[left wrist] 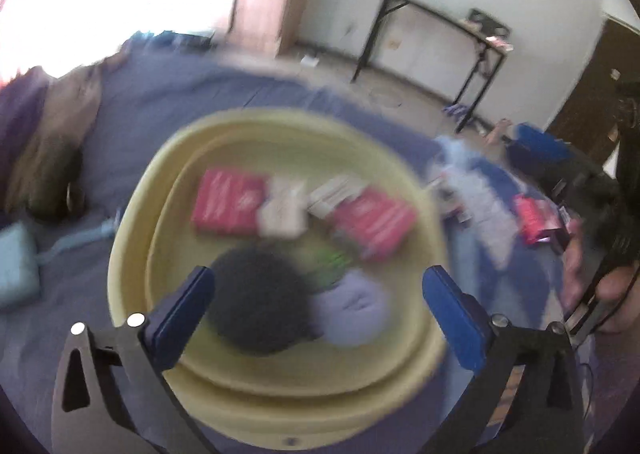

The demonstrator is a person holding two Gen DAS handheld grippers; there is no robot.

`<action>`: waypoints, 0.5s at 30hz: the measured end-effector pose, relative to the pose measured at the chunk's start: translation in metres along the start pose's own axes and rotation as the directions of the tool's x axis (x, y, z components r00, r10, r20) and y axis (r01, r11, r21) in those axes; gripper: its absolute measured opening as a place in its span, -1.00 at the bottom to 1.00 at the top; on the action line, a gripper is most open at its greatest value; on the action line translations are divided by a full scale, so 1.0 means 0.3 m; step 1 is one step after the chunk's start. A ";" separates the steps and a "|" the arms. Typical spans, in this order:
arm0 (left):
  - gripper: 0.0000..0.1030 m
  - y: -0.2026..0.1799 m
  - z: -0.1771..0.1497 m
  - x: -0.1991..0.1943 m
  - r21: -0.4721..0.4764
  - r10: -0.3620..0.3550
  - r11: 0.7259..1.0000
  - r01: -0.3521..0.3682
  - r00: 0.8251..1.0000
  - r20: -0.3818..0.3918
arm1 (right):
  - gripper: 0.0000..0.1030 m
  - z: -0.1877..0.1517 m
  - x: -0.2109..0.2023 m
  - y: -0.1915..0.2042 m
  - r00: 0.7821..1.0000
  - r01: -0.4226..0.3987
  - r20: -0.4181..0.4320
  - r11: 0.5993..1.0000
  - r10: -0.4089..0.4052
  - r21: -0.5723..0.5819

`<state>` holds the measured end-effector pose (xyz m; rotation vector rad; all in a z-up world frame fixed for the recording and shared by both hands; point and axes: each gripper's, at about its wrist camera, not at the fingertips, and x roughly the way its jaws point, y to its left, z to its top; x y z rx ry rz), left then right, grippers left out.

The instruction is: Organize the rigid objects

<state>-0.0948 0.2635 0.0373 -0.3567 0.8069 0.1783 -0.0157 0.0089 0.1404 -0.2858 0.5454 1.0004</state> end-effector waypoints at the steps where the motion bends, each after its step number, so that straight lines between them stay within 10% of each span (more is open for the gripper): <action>1: 1.00 -0.045 0.020 -0.006 0.029 -0.012 1.000 0.011 1.000 0.009 | 0.99 0.007 -0.087 -0.062 0.998 0.044 0.040 0.999 -0.045 0.030; 8: 1.00 -0.457 0.134 0.233 0.229 -0.097 0.966 0.117 0.990 -0.099 | 0.99 -0.210 -0.504 -0.511 0.923 0.378 -0.022 0.897 -0.384 0.228; 15: 1.00 -0.691 0.201 0.505 0.322 0.017 0.946 0.044 0.983 -0.184 | 0.99 -0.461 -0.550 -0.775 0.895 0.443 -0.139 0.800 -0.425 0.406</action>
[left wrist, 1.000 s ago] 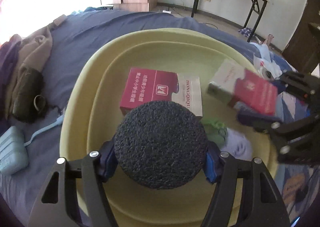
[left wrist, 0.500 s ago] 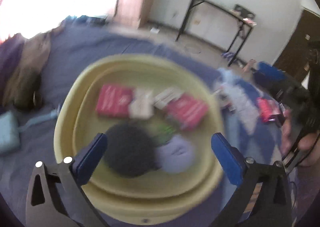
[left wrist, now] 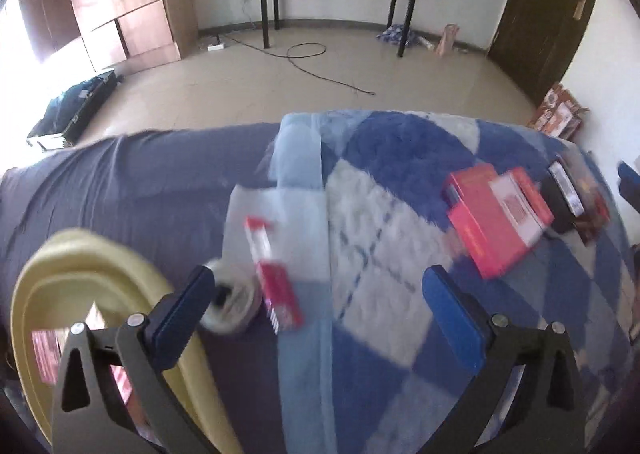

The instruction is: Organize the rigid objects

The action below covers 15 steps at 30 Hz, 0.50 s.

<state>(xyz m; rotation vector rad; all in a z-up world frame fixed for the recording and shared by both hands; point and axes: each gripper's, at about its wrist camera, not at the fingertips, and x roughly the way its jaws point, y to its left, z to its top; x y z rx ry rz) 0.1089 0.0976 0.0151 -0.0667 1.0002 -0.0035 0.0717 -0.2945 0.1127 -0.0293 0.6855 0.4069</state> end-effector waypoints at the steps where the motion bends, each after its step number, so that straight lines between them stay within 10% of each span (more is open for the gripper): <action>1: 1.00 -0.003 0.007 -0.002 -0.018 -0.034 0.999 0.034 0.999 0.021 | 0.99 -0.007 0.013 -0.011 1.000 -0.008 0.000 1.000 0.008 0.009; 6: 1.00 -0.138 0.040 -0.015 0.065 -0.260 0.964 0.258 0.965 0.018 | 0.99 -0.038 0.034 -0.009 0.996 -0.084 -0.002 0.996 0.084 -0.007; 15: 0.98 -0.351 0.048 0.056 0.338 -0.262 0.902 0.268 0.963 -0.064 | 0.89 -0.049 0.108 0.031 0.996 -0.030 -0.090 0.992 0.019 -0.122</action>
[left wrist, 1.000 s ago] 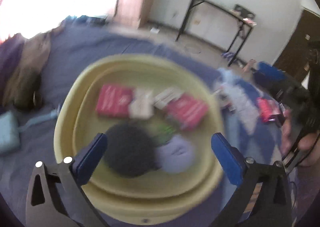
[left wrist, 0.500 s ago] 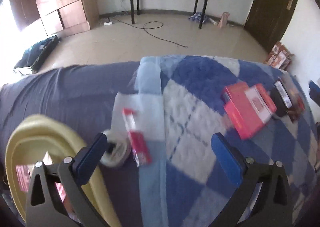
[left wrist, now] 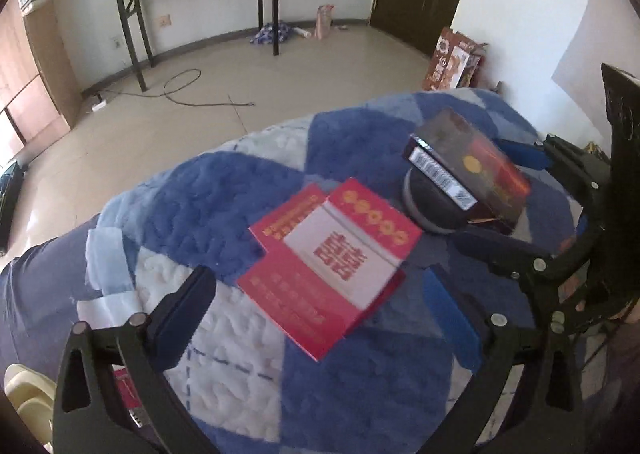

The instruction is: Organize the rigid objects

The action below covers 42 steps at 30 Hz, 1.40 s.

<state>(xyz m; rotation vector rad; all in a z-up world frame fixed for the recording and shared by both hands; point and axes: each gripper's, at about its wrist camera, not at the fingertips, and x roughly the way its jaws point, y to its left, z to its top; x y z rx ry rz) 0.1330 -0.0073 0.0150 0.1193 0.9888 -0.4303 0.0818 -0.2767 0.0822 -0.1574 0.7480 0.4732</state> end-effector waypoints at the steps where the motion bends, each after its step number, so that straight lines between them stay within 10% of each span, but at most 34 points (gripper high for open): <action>1: 0.98 -0.001 -0.005 0.007 0.001 -0.007 1.000 0.007 1.000 -0.012 | 0.89 0.008 0.012 -0.007 1.000 -0.014 -0.003 1.000 0.014 0.003; 5: 0.91 -0.028 -0.008 0.042 0.037 -0.006 0.999 0.007 1.000 -0.021 | 0.78 0.022 0.037 -0.048 0.999 -0.012 0.036 1.000 0.012 0.006; 9: 0.40 -0.053 -0.011 0.073 0.040 -0.021 0.999 0.023 0.998 -0.057 | 0.42 0.018 0.055 -0.035 0.998 0.015 0.065 0.998 -0.011 -0.061; 25: 0.17 -0.085 -0.126 -0.029 0.052 -0.038 0.998 0.036 0.999 0.038 | 0.24 -0.071 -0.002 -0.063 0.996 0.005 0.086 0.999 -0.001 -0.049; 32: 0.20 -0.085 -0.134 -0.022 0.049 -0.034 0.998 0.034 0.999 0.000 | 0.63 -0.076 -0.057 -0.096 0.995 -0.006 0.102 1.000 0.008 -0.014; 37: 0.78 -0.127 -0.118 -0.053 0.076 -0.003 0.997 -0.002 0.998 0.056 | 0.67 -0.047 -0.067 -0.079 0.994 0.004 0.113 0.999 0.000 -0.036; 42: 0.93 -0.159 -0.096 -0.002 0.122 0.050 0.991 -0.056 0.998 0.049 | 0.67 -0.026 -0.037 -0.057 0.995 0.008 0.104 0.999 -0.003 -0.047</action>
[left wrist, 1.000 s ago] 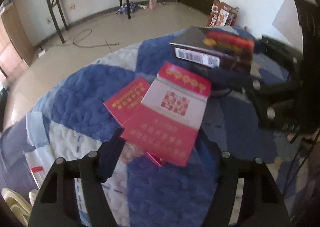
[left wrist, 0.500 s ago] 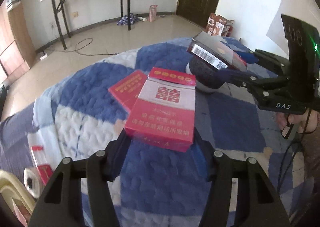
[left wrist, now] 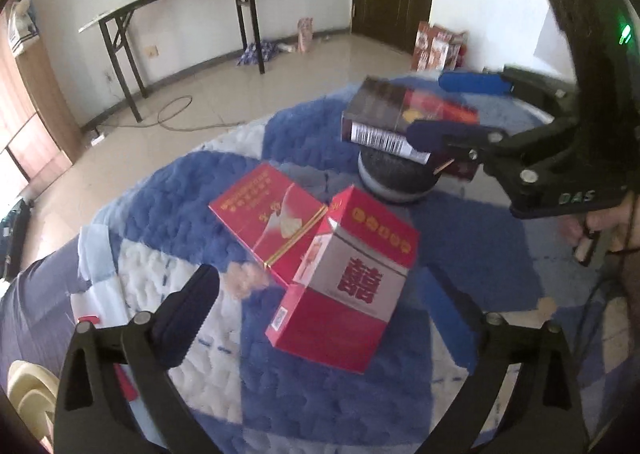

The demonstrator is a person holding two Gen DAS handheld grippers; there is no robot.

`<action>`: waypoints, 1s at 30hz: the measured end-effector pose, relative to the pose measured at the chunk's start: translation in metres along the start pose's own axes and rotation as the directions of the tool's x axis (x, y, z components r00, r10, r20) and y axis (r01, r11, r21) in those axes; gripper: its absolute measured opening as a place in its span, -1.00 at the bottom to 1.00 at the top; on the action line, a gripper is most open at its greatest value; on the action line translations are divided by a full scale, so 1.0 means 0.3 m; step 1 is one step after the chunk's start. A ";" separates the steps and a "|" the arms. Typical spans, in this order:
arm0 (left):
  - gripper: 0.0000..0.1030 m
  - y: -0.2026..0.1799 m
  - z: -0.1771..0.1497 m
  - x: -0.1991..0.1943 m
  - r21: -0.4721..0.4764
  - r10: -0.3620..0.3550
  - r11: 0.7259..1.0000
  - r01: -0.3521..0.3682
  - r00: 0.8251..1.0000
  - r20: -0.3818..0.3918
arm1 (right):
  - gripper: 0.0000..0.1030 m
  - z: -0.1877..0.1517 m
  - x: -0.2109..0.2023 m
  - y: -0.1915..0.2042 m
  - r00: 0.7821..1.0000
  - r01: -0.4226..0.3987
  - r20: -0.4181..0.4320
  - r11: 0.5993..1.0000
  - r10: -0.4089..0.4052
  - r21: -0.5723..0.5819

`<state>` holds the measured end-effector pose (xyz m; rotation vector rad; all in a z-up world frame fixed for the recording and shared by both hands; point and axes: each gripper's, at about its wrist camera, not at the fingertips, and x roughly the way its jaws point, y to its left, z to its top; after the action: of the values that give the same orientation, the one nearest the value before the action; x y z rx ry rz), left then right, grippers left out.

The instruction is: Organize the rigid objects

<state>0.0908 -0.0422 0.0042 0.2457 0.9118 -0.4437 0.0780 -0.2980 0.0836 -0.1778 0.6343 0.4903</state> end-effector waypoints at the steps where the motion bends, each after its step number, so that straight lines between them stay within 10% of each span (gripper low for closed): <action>1: 0.93 -0.007 -0.007 0.004 0.003 -0.001 1.000 0.001 1.000 -0.008 | 0.67 -0.002 0.008 0.005 1.000 0.000 -0.005 1.000 0.000 -0.005; 14: 0.92 -0.170 -0.020 0.034 0.218 0.044 0.974 -0.052 0.998 0.042 | 0.17 0.000 0.084 0.038 0.999 0.034 -0.004 0.997 -0.034 -0.071; 16: 0.34 -0.153 -0.015 0.061 0.196 0.064 0.978 -0.067 0.998 0.021 | 0.15 -0.003 0.089 0.036 1.000 0.029 0.008 0.997 -0.029 -0.067; 18: 0.22 -0.146 -0.012 0.065 0.187 0.094 0.977 -0.100 0.995 0.040 | 0.13 -0.008 0.090 0.027 0.999 0.025 0.022 0.998 -0.024 -0.055; 26: 0.17 0.019 -0.072 -0.153 -0.046 0.018 0.999 -0.012 0.991 0.132 | 0.09 -0.029 0.014 -0.031 0.991 -0.002 0.132 1.000 -0.002 0.025; 30: 0.17 0.222 -0.239 -0.446 -0.254 0.140 0.962 -0.098 0.978 0.153 | 0.09 -0.008 -0.066 -0.002 0.982 -0.066 0.177 0.998 0.063 0.012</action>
<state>0.0006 0.0800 0.0705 0.0347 0.7713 -0.2327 0.0632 -0.3067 0.0937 -0.0958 0.4713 0.5560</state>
